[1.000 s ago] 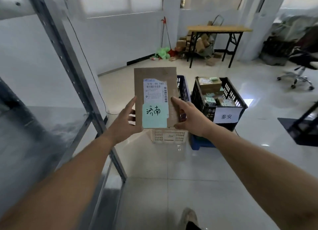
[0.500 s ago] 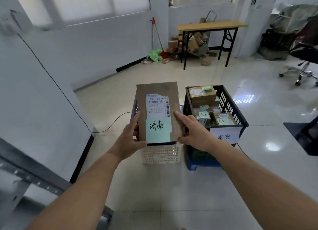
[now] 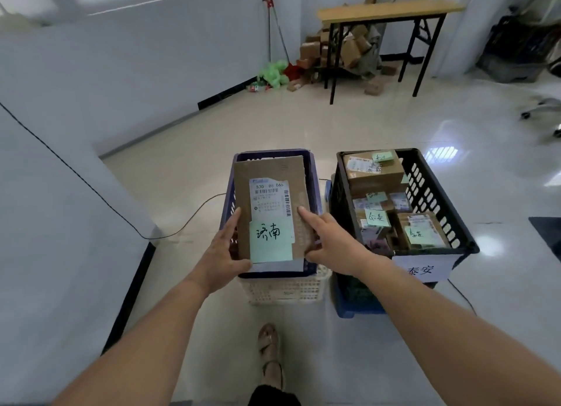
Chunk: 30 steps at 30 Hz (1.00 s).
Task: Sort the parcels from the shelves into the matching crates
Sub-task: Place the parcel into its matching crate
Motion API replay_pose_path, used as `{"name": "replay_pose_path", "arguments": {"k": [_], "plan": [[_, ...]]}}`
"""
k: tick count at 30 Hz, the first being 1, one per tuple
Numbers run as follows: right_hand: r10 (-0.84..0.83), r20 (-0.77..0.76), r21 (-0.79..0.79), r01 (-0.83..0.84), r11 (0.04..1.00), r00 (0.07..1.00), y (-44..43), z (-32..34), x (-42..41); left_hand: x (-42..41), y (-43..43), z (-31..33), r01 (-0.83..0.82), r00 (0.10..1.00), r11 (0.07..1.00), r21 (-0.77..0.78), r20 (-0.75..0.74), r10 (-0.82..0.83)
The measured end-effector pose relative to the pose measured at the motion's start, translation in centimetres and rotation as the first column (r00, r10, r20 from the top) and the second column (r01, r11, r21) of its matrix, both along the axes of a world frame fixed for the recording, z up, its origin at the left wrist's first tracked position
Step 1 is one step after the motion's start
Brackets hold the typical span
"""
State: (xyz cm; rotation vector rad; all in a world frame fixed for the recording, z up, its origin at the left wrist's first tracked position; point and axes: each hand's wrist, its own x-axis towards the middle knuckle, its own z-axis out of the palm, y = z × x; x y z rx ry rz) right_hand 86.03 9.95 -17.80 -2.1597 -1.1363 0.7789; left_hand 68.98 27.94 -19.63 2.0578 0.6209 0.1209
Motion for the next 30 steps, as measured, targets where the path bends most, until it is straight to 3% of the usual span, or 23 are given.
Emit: {"name": "replay_pose_path", "arguments": {"k": [8,14,30], "plan": [[0.013,-0.018,-0.093,-0.015,0.996,1.0,13.7,-3.5,5.6,6.1,13.4,-3.4,-0.059,0.989,0.998,-0.038,-0.135,0.053],[-0.006,-0.066,-0.175,-0.006,0.984,0.998,20.1,-7.9,8.3,9.9,20.3,-6.7,-0.03,0.961,0.99,-0.138,-0.278,-0.009],[-0.147,-0.205,-0.472,0.034,0.881,0.968,15.7,-14.8,13.3,17.3,15.5,-14.9,0.055,0.852,0.945,-0.321,-0.479,-0.212]]}}
